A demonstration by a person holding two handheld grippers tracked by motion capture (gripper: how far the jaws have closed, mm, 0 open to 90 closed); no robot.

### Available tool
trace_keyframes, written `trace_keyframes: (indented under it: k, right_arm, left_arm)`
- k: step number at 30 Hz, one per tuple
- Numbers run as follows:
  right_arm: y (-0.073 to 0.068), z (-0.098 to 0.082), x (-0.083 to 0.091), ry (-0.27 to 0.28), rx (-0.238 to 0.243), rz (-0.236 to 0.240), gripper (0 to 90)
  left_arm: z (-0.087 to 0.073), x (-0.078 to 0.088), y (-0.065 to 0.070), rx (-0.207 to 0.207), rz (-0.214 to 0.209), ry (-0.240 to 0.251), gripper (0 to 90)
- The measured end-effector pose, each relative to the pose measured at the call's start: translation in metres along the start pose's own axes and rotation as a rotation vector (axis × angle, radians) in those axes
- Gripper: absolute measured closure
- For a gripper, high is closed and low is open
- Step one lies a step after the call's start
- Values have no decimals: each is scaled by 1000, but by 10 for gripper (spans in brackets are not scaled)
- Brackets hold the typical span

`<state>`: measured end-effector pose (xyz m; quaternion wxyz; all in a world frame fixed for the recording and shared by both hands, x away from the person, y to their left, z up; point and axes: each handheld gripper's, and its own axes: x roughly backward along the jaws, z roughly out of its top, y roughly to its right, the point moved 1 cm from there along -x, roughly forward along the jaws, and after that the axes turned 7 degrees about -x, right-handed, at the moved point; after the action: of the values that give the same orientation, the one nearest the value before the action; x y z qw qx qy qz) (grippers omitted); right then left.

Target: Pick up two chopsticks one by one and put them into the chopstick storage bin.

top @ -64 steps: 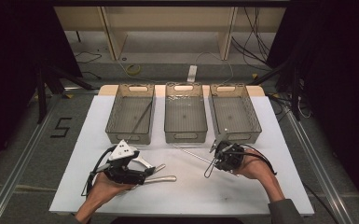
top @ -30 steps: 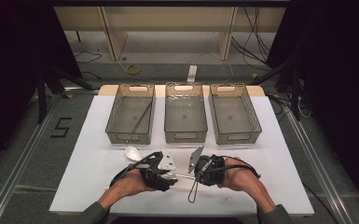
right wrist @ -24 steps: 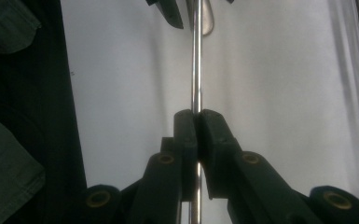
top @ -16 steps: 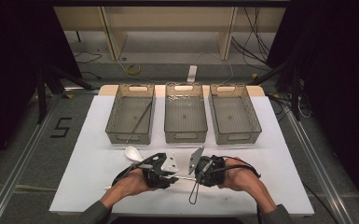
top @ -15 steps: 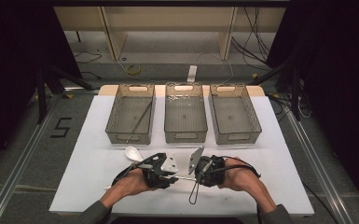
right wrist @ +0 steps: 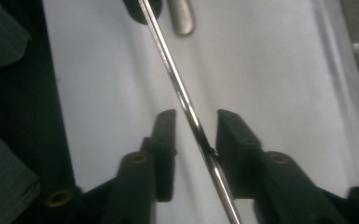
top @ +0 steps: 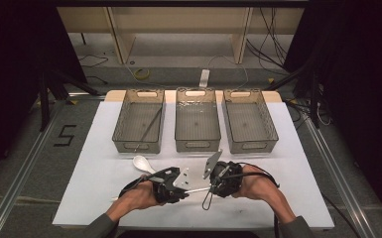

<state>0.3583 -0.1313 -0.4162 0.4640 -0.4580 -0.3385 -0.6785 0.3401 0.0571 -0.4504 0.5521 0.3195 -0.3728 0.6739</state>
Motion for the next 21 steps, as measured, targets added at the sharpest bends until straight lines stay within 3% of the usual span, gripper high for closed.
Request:
trace_keyframes:
  k: [4, 9, 16, 21]
  right_arm:
    - [8, -1, 8, 80, -57, -19, 519]
    - [15, -6, 16, 157, -136, -64, 438]
    - [20, -18, 19, 292, -228, -101, 382]
    - [22, -26, 18, 393, -293, -123, 347]
  left_arm:
    - [-2, 4, -6, 57, 17, -8, 851]
    - [-9, 9, -15, 148, 41, -14, 851]
    - [-21, 18, -30, 284, 75, 3, 851]
    - [-32, 27, -41, 342, 118, 22, 850]
